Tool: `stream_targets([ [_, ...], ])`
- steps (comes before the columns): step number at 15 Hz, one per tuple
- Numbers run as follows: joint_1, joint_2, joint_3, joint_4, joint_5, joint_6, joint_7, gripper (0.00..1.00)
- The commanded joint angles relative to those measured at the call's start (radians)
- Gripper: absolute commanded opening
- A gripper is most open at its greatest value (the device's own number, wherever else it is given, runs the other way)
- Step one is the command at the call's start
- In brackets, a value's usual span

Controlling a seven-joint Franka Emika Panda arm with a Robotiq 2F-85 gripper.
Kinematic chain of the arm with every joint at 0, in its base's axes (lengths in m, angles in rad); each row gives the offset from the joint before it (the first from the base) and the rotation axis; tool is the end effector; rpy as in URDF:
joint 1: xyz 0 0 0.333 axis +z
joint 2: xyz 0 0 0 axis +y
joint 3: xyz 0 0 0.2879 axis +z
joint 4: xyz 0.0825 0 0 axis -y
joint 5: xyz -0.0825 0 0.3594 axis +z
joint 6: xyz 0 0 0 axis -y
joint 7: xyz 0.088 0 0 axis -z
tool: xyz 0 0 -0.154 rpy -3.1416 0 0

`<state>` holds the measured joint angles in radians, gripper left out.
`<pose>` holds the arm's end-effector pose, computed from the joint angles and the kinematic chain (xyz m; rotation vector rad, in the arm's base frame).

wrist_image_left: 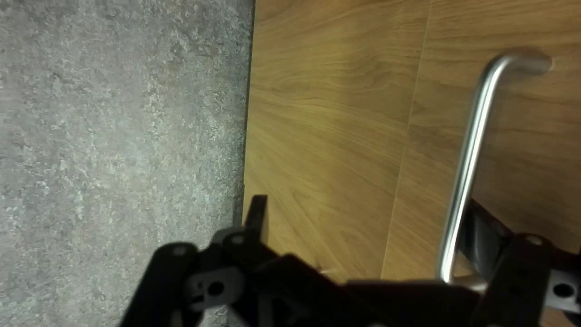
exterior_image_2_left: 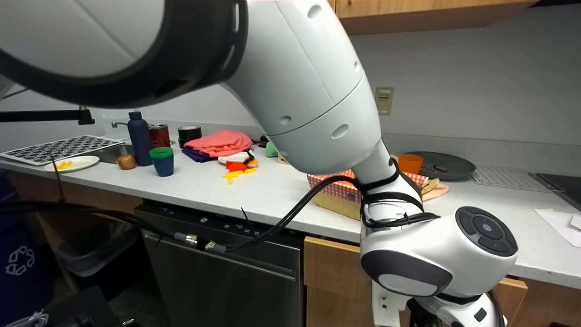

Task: Pen the top right drawer, remove the toy pineapple and banana, put it in the fruit box and close the drawer

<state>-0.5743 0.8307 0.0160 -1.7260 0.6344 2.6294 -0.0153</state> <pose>0.5375 -0.3367 0.0648 -2.4137 1.4727 -0.2285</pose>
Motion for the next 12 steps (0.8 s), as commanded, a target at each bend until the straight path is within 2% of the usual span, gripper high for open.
stream_targets([
  [1,0.04,0.006,-0.091,-0.016,-0.031,-0.013,0.068,1.0],
  [8,0.02,-0.105,-0.141,-0.183,-0.007,-0.031,0.049,1.0],
  [12,-0.012,-0.194,-0.136,-0.279,0.02,-0.03,-0.017,1.0],
])
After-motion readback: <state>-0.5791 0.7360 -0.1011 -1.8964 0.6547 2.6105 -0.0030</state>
